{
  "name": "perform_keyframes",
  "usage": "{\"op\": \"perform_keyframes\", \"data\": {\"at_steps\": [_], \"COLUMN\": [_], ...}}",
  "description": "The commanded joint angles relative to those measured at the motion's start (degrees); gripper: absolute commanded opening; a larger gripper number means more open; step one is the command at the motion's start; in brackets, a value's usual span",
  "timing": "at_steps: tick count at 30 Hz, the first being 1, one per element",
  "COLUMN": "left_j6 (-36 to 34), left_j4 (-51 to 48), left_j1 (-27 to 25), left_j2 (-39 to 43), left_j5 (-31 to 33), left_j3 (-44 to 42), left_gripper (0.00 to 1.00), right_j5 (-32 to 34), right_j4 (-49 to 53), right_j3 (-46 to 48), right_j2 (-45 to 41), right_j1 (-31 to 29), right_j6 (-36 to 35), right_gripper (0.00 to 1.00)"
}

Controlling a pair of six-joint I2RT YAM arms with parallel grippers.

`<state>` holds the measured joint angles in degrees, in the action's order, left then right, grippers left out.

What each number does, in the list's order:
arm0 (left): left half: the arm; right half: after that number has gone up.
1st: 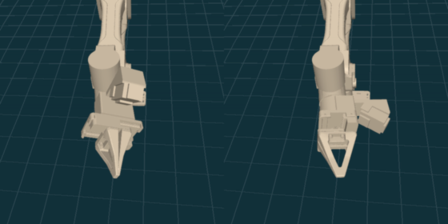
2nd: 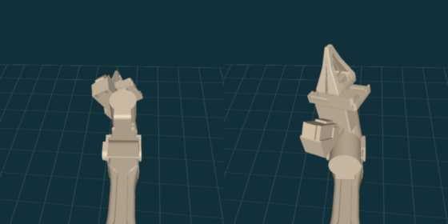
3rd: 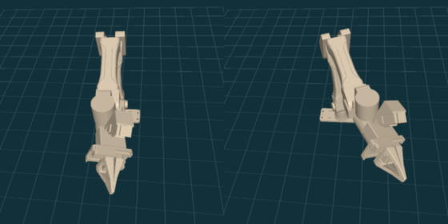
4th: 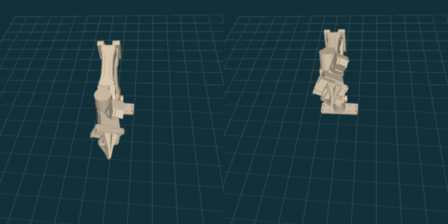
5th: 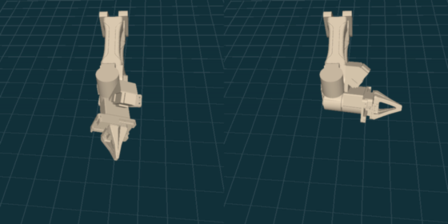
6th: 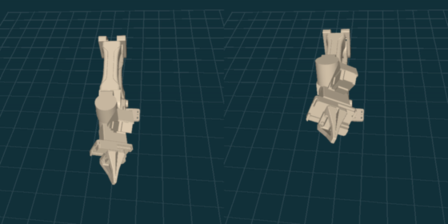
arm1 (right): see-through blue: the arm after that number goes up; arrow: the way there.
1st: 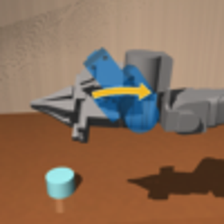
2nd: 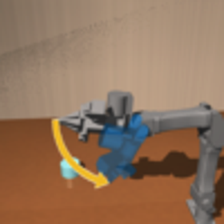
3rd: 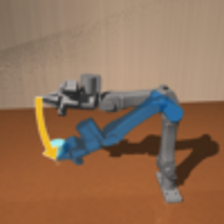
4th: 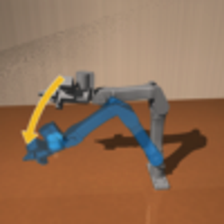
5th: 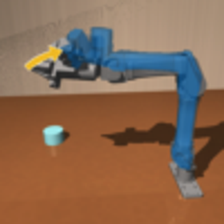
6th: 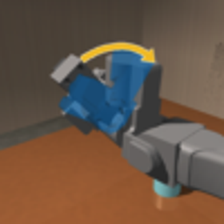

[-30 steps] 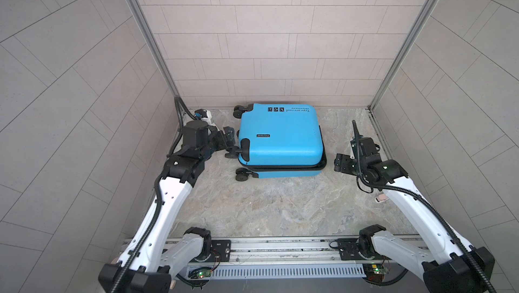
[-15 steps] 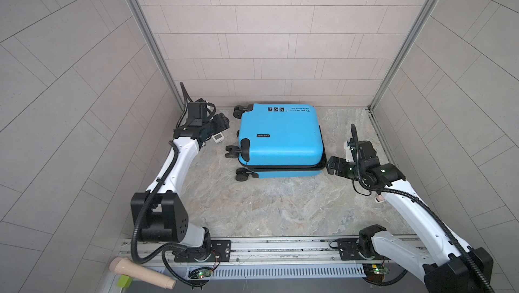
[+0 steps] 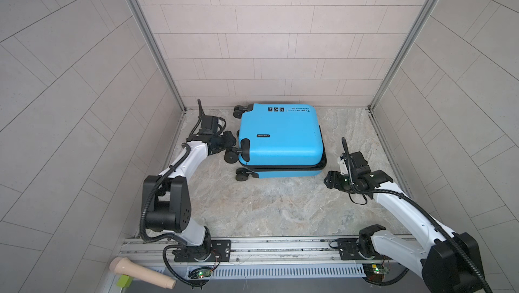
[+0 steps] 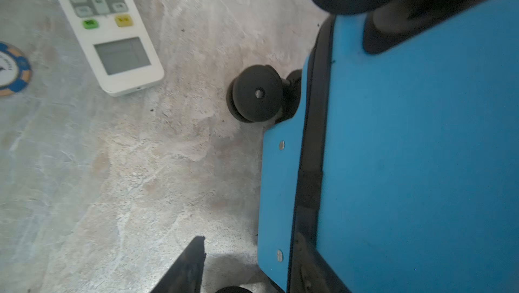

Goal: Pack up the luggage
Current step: 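Release the lid and lower both grippers to the suitcase's sides, then grip the closed suitcase's sides with both grippers and rotate it upright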

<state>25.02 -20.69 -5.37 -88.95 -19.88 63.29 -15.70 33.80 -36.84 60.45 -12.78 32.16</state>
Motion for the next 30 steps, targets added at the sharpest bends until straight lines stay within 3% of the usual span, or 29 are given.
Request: {"op": "perform_keyframes", "data": {"at_steps": [1,7,15,25,30], "left_j6": [-4.13,-4.23,-3.52,-4.25,-4.35], "left_j4": [1.18,2.29,5.30,9.77,11.19], "left_j1": [-3.60,-6.24,-15.10,-29.78,-33.17], "left_j2": [3.14,5.00,9.51,10.98,11.19], "left_j5": [-0.05,-3.36,-1.10,6.40,8.20], "left_j3": [-2.19,-6.42,-12.44,-13.12,-12.33], "left_gripper": [0.56,0.56,0.55,0.56,0.57], "right_j5": [-0.35,-6.45,-12.75,-13.92,-13.73], "right_j4": [-4.97,-10.61,-14.75,-11.78,-9.63], "right_j3": [0.66,-0.45,-5.80,-24.33,-31.11], "right_j2": [2.58,10.65,21.50,37.36,42.63], "right_j1": [1.30,6.79,13.78,16.40,16.43], "right_j6": [1.14,1.87,1.76,1.19,0.94], "right_gripper": [0.73,0.70,0.68,0.73,0.77]}}
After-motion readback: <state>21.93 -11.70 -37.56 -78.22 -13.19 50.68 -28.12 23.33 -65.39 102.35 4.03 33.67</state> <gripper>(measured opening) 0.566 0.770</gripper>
